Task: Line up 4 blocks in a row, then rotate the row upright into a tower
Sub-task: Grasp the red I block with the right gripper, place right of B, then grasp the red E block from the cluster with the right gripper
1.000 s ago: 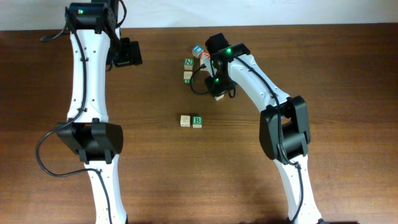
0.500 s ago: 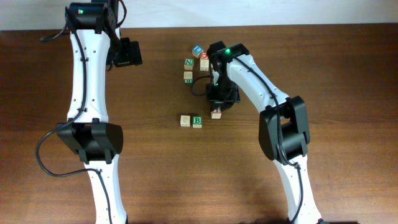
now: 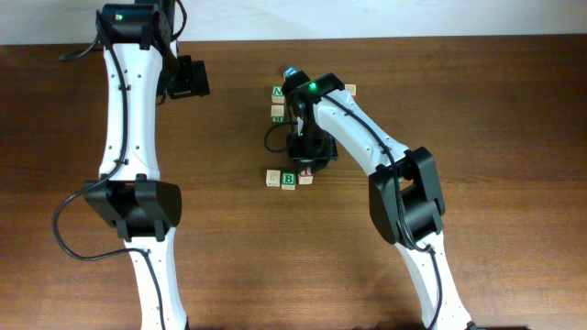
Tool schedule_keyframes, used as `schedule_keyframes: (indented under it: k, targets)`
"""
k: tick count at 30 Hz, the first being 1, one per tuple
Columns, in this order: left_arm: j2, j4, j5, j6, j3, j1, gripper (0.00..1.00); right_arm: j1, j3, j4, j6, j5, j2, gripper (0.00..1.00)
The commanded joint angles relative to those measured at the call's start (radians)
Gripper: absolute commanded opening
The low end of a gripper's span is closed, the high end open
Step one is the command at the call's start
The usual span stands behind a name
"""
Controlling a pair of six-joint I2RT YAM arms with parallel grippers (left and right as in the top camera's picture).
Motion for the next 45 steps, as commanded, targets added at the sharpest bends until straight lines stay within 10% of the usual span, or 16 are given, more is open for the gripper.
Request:
schedule_keyframes:
  k: [1, 22, 32, 39, 45]
  targets:
    - [-0.005, -0.002, -0.015, -0.003, 0.007, 0.001, 0.99, 0.000, -0.009, -0.020, -0.018, 0.021, 0.007, 0.18]
    - [-0.005, -0.002, -0.015, -0.003, 0.007, 0.001, 0.99, -0.014, 0.248, -0.069, -0.071, 0.038, -0.001, 0.43]
    - [-0.005, -0.002, -0.015, -0.003, 0.007, -0.002, 0.99, 0.000, 0.282, 0.433, -0.051, 0.183, 0.093, 0.67]
    - [-0.005, -0.002, -0.015, -0.003, 0.007, -0.002, 0.99, 0.031, 0.282, 0.524, -0.024, 0.248, 0.186, 0.66]
    - [-0.005, -0.002, -0.015, -0.003, 0.007, -0.002, 0.99, 0.033, 0.272, 0.523, -0.024, 0.277, 0.219, 0.44]
